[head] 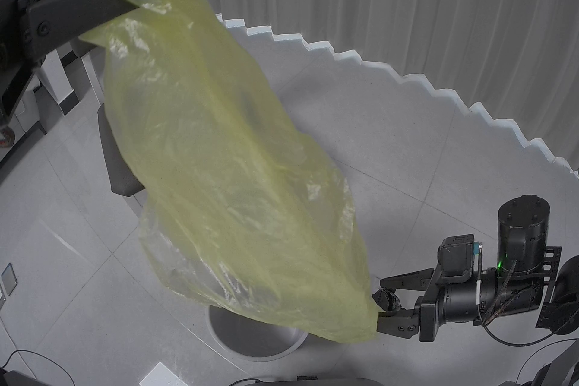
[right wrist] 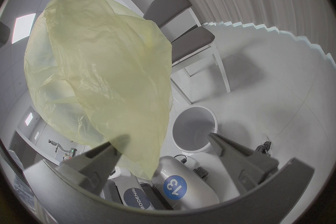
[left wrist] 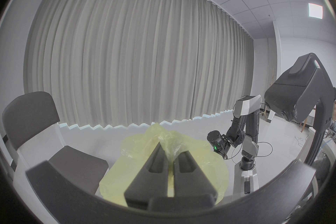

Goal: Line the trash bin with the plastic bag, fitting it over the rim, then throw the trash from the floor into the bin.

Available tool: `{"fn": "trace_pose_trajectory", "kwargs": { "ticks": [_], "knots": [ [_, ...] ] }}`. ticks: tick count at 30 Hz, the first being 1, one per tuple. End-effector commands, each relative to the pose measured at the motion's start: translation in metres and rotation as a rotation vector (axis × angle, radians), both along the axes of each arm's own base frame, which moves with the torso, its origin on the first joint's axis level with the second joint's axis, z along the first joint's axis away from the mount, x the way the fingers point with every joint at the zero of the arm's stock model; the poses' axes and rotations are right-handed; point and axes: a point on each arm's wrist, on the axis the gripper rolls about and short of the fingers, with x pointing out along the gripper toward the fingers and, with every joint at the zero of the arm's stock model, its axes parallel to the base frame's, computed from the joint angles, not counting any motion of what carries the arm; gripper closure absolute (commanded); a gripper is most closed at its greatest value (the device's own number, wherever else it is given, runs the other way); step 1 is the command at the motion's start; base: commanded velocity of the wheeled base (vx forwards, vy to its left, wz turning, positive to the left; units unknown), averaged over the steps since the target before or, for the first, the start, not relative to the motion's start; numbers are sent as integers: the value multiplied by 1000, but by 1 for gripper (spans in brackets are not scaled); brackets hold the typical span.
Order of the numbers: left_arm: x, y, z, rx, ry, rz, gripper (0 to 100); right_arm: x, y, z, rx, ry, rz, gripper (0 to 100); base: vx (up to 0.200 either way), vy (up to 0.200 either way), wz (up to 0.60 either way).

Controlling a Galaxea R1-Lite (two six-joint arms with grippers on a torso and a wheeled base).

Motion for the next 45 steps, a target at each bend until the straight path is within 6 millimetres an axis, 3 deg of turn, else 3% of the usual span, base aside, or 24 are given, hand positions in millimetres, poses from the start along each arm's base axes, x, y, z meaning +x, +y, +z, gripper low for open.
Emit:
{"fn": "trace_pose_trajectory", "kwargs": {
  "ticks": [1,10,14,15,16,19,24,31,32,36,45],
  "knots": [
    [1,-1,-3,7,9,4,100,0,-1,-2,-8,9,-3,100,0,0,0],
    [5,-1,-16,35,46,25,100,1,-1,-3,-15,16,-12,100,0,0,0],
    [16,2,-51,94,170,118,100,6,-4,-3,-15,17,-37,100,0,0,0],
    [16,2,-51,94,170,118,100,6,-4,-3,-15,17,-37,100,0,0,0],
    [19,4,-74,120,232,212,100,9,-5,-9,-30,36,-47,100,0,0,0],
    [19,6,-110,106,289,319,100,15,-5,-16,-49,60,-62,100,0,0,0],
    [16,14,-151,66,330,379,100,28,-1,-29,-82,99,-79,100,0,0,0],
    [2,24,-188,47,479,417,100,38,3,-45,-159,171,-83,100,0,0,0],
    [-7,29,-202,35,538,429,100,40,5,-49,-177,180,-77,100,0,0,0],
    [-14,33,-218,13,627,447,100,53,14,-59,-195,194,-72,100,0,0,0],
    [3,26,-242,-46,688,473,100,73,28,-73,-212,202,-64,100,0,0,0]
  ]
}}
